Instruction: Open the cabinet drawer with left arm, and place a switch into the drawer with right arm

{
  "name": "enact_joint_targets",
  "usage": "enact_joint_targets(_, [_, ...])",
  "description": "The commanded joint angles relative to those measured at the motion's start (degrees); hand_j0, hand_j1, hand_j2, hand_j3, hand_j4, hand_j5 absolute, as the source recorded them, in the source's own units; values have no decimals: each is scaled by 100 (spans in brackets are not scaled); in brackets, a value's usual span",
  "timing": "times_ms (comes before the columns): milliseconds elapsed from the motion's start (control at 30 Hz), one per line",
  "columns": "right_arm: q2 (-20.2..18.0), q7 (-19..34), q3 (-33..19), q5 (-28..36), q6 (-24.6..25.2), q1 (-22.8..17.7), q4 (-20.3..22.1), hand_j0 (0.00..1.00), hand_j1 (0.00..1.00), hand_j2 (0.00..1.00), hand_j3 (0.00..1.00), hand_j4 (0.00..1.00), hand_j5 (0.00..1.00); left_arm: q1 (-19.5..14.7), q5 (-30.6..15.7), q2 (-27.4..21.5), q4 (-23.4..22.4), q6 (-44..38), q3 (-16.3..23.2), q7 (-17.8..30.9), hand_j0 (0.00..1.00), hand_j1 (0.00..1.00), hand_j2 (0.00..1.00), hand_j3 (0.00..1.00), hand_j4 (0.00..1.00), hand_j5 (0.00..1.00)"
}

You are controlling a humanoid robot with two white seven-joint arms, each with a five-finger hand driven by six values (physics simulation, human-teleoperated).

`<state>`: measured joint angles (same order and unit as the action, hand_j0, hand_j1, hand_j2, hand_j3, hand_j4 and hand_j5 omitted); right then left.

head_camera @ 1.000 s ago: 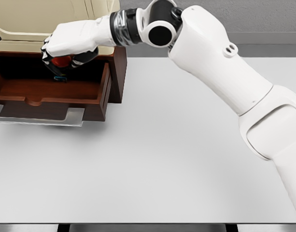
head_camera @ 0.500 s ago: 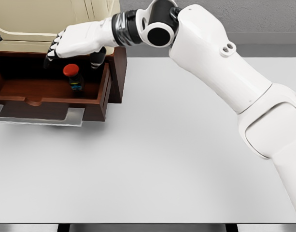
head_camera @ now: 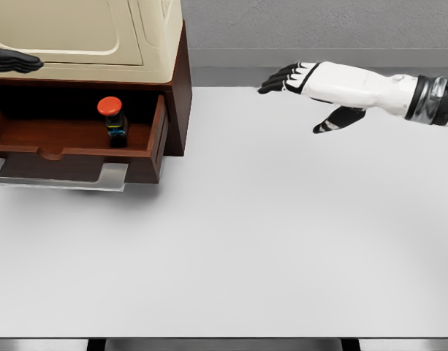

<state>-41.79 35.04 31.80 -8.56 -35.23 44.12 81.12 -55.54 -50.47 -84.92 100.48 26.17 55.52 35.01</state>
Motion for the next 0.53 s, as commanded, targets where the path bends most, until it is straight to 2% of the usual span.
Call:
enact_joint_targets(0, [-505, -4, -139, 92, 23, -9, -571, 100, 100, 100, 100, 100, 100, 0, -33, 467, 60, -7, -23, -1, 100, 100, 100, 100, 100, 100])
enact_joint_targets(67, [-584, -4, -139, 83, 23, -9, -1054, 100, 100, 100, 100, 100, 100, 0, 29, 853, 60, 2, -23, -1, 100, 100, 100, 100, 100, 100])
enact_joint_targets(200, [-602, -4, -7, 74, 23, 0, -1239, 100, 100, 100, 100, 100, 100, 35, 29, 1442, 68, 2, -23, -1, 100, 100, 100, 100, 100, 100])
enact_joint_targets(333, [-628, -4, 309, 65, 23, 79, -1266, 100, 100, 100, 100, 100, 100, 140, 29, 1504, 60, 2, 3, -1, 100, 100, 100, 100, 100, 100])
enact_joint_targets(500, [-628, -4, 397, 57, 23, 140, -1257, 100, 100, 100, 100, 100, 100, 211, 38, 1522, 60, 2, 21, -1, 100, 100, 100, 100, 100, 100])
